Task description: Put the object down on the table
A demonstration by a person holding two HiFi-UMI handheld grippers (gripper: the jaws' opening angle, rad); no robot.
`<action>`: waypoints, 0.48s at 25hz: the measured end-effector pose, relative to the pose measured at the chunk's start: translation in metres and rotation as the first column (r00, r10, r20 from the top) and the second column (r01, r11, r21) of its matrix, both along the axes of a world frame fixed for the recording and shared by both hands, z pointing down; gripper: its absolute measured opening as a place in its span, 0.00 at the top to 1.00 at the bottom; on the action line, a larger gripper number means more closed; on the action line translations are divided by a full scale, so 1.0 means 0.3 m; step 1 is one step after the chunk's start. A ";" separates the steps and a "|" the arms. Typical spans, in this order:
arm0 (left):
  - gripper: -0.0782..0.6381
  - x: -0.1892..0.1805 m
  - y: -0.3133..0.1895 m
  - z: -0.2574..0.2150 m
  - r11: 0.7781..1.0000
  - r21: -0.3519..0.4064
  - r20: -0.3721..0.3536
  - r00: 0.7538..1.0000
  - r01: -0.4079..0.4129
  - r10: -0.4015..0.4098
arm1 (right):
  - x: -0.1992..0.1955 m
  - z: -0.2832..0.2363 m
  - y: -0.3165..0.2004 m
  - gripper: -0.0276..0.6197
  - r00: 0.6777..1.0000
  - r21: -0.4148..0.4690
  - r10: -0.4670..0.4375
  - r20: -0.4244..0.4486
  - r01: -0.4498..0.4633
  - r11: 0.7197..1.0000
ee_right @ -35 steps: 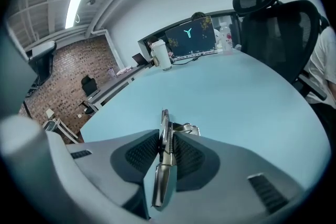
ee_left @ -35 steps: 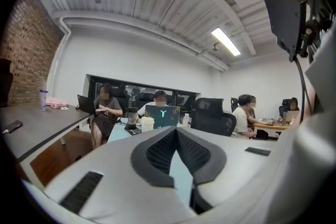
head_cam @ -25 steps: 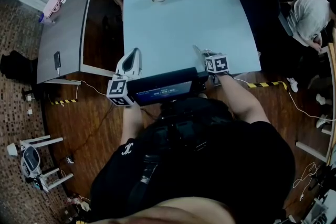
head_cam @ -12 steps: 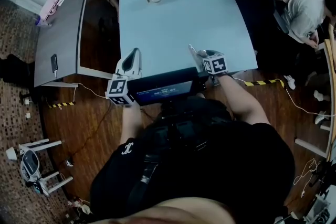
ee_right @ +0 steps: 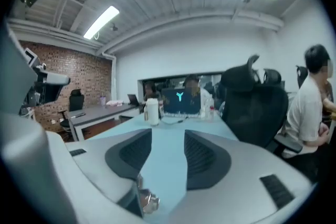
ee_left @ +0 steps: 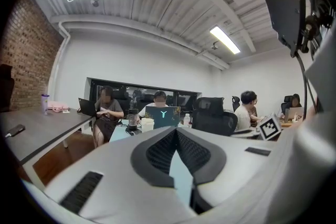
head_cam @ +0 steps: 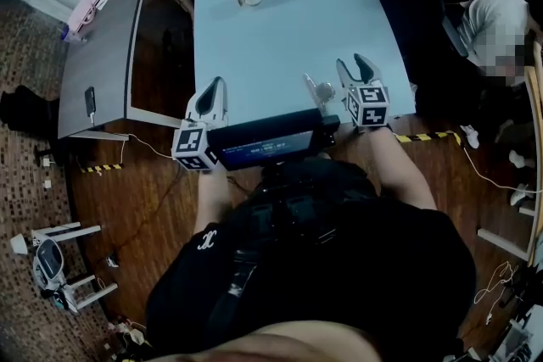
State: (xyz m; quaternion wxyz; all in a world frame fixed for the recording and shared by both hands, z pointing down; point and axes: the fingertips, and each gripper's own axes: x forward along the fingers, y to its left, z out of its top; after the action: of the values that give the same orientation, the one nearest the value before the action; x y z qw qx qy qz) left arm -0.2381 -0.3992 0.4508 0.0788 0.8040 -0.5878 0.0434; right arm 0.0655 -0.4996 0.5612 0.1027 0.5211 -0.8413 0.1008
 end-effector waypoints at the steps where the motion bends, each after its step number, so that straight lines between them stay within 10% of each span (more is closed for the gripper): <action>1: 0.90 0.013 0.001 -0.008 1.000 0.006 0.003 1.000 0.006 -0.006 | 0.032 -0.092 0.005 0.72 1.000 0.065 0.016 0.014 -0.017 0.998; 6: 0.90 0.065 -0.012 -0.044 0.999 0.039 0.009 1.000 0.024 -0.024 | 0.112 -0.489 0.080 0.97 0.998 0.346 0.015 0.061 -0.035 0.938; 12: 0.90 0.183 -0.028 -0.104 0.996 0.090 0.041 0.999 0.012 -0.015 | 0.160 -0.690 0.182 0.98 0.997 0.529 -0.066 0.038 0.036 0.848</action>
State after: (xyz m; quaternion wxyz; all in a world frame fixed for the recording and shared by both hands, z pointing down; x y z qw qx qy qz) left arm -0.1831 -0.4075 0.4197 0.0307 0.8017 -0.5960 0.0329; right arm 0.1134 -0.4451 0.3541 -0.0649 0.5037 -0.8527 -0.1227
